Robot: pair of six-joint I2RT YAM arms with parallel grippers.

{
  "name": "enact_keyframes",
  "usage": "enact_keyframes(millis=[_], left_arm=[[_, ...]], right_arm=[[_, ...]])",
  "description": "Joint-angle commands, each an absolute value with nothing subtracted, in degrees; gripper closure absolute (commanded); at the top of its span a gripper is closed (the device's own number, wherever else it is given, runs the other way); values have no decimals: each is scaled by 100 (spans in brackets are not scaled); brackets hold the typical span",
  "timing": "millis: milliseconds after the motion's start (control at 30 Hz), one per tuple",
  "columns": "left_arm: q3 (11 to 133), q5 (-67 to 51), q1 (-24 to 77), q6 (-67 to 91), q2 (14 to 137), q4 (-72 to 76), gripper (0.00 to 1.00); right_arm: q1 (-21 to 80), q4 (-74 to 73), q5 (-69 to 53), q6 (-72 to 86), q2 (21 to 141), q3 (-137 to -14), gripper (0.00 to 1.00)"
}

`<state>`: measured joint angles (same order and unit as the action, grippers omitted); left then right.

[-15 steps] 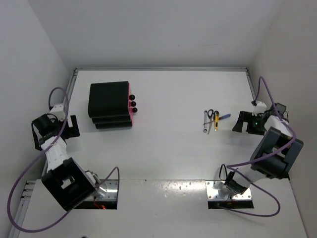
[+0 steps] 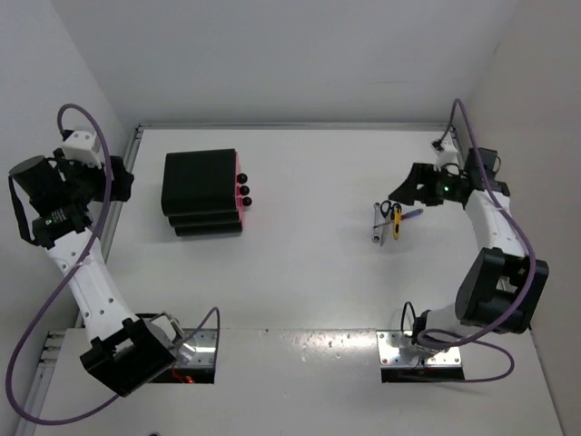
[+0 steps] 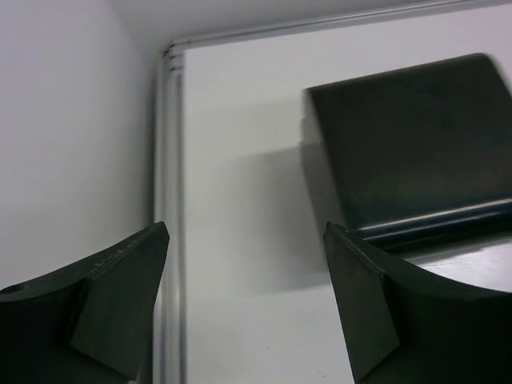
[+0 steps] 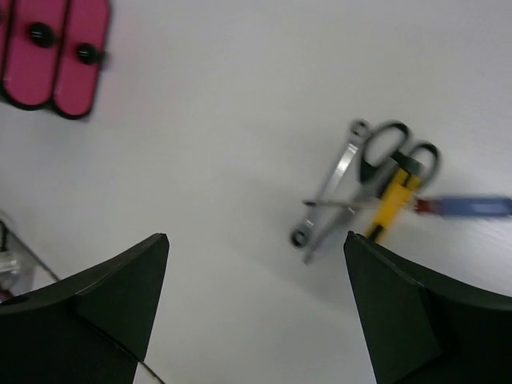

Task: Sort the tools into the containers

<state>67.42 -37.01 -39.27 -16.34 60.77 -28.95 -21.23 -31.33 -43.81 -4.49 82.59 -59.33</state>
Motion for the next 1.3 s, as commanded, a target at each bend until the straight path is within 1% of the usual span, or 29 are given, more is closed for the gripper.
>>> enact_keyframes(millis=[0,33,67,100,133,200,233,300,333,400,433,467,567,700,767,833,933,967,1000,1033,1100,1167,1267], left_arm=[[7057,-4290,-3420,-1793,6056,-3568,16],[7058,-4228,-3132,-1793,6003,-3638,23],[7058,-4141,-2981,-1793,6003,-3691,26],[7058,-4061,-2814,-1793,5951,-3691,28],[7058,-3826,-2473,-1793,5950,-3691,32],[7005,-3578,-2146,-1662,5950,-3691,39],[6944,-3360,-1849,-1609,5950,-3691,41],[6865,-3139,-1583,-1547,6012,-3691,48],[6786,-3025,-1356,-1416,6064,-3622,50],[6707,-2656,-1152,-1249,6117,-3437,50],[6593,-2489,-1021,-987,6169,-3332,44],[6531,-2270,-1020,-880,6170,-3166,40],[6311,-2197,-1020,-493,6223,-2788,32],[6100,-2250,-897,-255,6415,-2532,30],[6100,-2189,-818,-193,6599,-2479,30],[6100,-2101,-765,-193,6653,-2418,32],[6100,-1925,-624,-141,6785,-2338,33],[6100,-1838,-572,-141,6846,-2338,33],[6100,-1776,-571,-141,6899,-2338,33],[6100,-1775,-571,-141,6899,-2338,33],[5977,-1723,-519,-141,6899,-2286,33],[5977,-1723,-519,-141,6899,-2285,33],[5977,-1661,-519,-141,6899,-2285,33]], right_arm=[[-1303,-2472,-5080,771,8542,-6345,9],[-1101,-2339,-5080,1174,8647,-6502,11],[-881,-2199,-5080,1378,8883,-6582,11],[-444,-1884,-5080,1563,9008,-6653,13],[-222,-1768,-4967,1730,9148,-6862,14],[357,-1435,-4835,2205,9603,-7213,15],[526,-1320,-4782,2363,9772,-7338,17],[973,-1143,-4729,2741,10114,-7750,17],[1106,-1143,-4729,2742,10499,-7935,17],[1335,-1222,-4729,2935,10862,-8392,18],[1501,-1091,-4789,3040,11020,-8498,18],[1573,-1020,-4860,3154,11335,-8699,18],[1723,-625,-5159,3646,11767,-9025,19],[1915,78,-5501,4375,12391,-9368,22],[1986,393,-5642,4665,12734,-9588,25],[2170,483,-5643,4790,12919,-9798,26],[2337,1095,-5756,5351,13306,-9966,31],[2338,1281,-5809,5535,13533,-9967,31],[2408,1466,-5888,5903,13640,-10045,35],[2408,1598,-5889,6054,13745,-10133,36],[2539,2177,-5968,6467,14026,-10134,41],[2610,2538,-6029,6925,14176,-10134,42],[2672,2681,-5977,7049,14361,-10134,45]])
